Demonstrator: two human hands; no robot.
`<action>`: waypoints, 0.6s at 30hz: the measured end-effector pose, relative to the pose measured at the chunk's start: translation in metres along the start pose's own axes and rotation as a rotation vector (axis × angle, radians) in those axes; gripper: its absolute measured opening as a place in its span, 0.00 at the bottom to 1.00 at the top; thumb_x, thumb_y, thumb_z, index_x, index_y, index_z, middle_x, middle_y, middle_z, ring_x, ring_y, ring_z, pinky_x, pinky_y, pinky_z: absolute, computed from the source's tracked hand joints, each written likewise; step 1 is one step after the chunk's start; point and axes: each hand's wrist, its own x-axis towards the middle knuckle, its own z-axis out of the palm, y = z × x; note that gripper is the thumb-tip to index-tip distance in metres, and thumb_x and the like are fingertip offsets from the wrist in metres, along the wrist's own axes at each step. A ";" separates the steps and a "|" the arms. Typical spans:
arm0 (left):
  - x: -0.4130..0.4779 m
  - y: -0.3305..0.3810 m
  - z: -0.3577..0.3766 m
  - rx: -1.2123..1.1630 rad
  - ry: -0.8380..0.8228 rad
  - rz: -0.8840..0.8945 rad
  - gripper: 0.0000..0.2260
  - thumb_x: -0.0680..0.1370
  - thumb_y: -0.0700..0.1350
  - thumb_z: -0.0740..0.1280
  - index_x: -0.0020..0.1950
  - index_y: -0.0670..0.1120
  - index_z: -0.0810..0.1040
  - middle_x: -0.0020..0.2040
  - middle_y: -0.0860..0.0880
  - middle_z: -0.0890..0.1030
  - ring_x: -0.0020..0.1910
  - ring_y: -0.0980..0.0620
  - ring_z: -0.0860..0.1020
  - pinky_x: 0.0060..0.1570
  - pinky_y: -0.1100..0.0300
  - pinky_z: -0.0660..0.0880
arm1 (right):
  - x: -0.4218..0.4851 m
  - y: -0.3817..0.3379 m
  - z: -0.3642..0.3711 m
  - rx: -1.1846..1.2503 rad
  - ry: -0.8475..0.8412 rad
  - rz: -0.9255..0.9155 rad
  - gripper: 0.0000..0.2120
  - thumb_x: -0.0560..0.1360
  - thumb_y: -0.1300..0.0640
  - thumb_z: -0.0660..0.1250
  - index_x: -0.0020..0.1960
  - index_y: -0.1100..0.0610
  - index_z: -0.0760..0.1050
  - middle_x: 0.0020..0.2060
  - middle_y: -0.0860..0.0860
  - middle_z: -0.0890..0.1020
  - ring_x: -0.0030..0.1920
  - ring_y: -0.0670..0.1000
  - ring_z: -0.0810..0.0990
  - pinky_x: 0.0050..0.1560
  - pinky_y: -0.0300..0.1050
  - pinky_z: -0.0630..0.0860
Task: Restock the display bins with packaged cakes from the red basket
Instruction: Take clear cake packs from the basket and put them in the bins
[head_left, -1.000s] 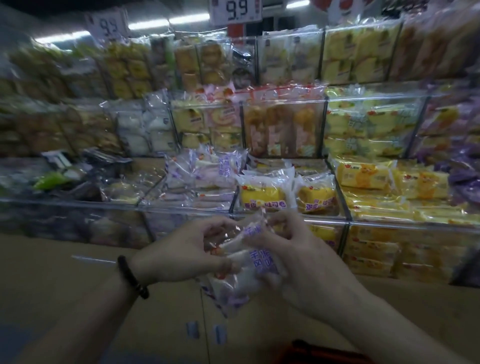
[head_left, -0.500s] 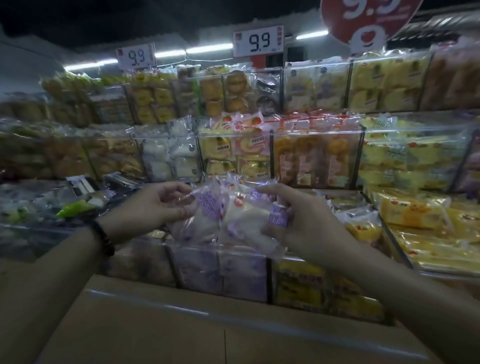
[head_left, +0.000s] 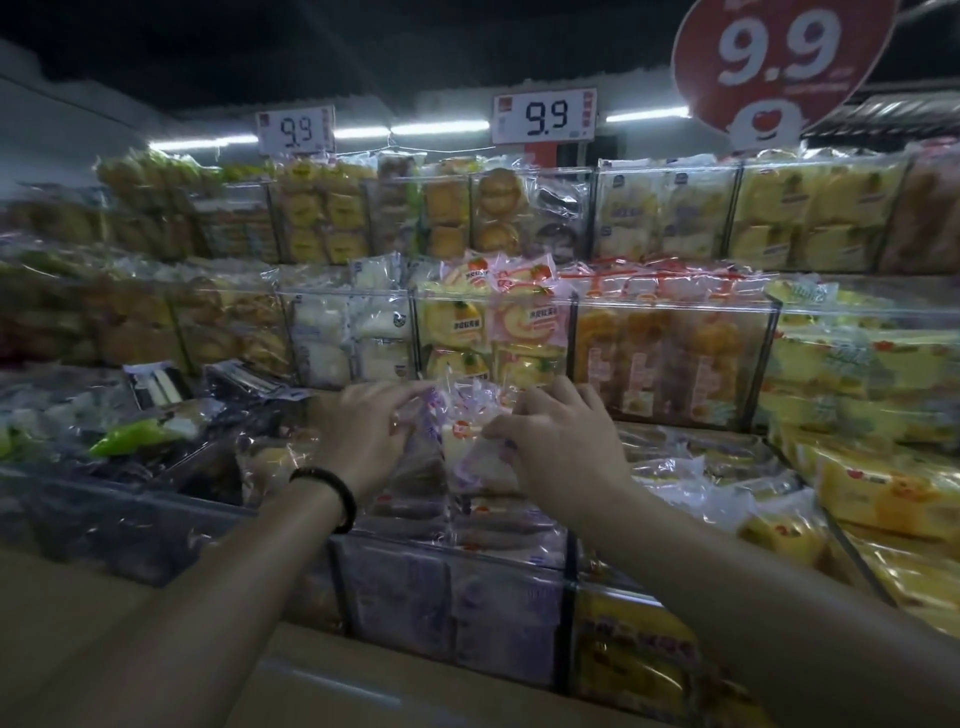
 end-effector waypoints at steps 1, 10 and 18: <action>-0.003 0.003 0.001 0.004 -0.032 -0.002 0.24 0.78 0.44 0.69 0.72 0.60 0.76 0.63 0.52 0.82 0.62 0.46 0.77 0.65 0.47 0.74 | 0.002 -0.001 0.001 -0.050 -0.004 -0.014 0.15 0.78 0.50 0.71 0.64 0.39 0.81 0.57 0.47 0.82 0.63 0.56 0.73 0.64 0.55 0.68; -0.022 0.003 -0.013 0.080 -0.243 0.162 0.35 0.71 0.35 0.73 0.76 0.56 0.70 0.70 0.53 0.76 0.70 0.50 0.72 0.69 0.47 0.74 | -0.003 -0.002 -0.007 -0.172 -0.177 -0.027 0.25 0.73 0.36 0.72 0.67 0.44 0.76 0.64 0.49 0.77 0.69 0.57 0.70 0.70 0.61 0.60; -0.023 0.012 -0.008 0.269 -0.327 0.175 0.38 0.75 0.36 0.72 0.80 0.57 0.59 0.80 0.52 0.66 0.83 0.48 0.56 0.78 0.44 0.62 | -0.017 -0.003 0.000 -0.108 -0.205 -0.011 0.28 0.79 0.39 0.68 0.75 0.46 0.66 0.76 0.50 0.71 0.80 0.57 0.60 0.79 0.65 0.52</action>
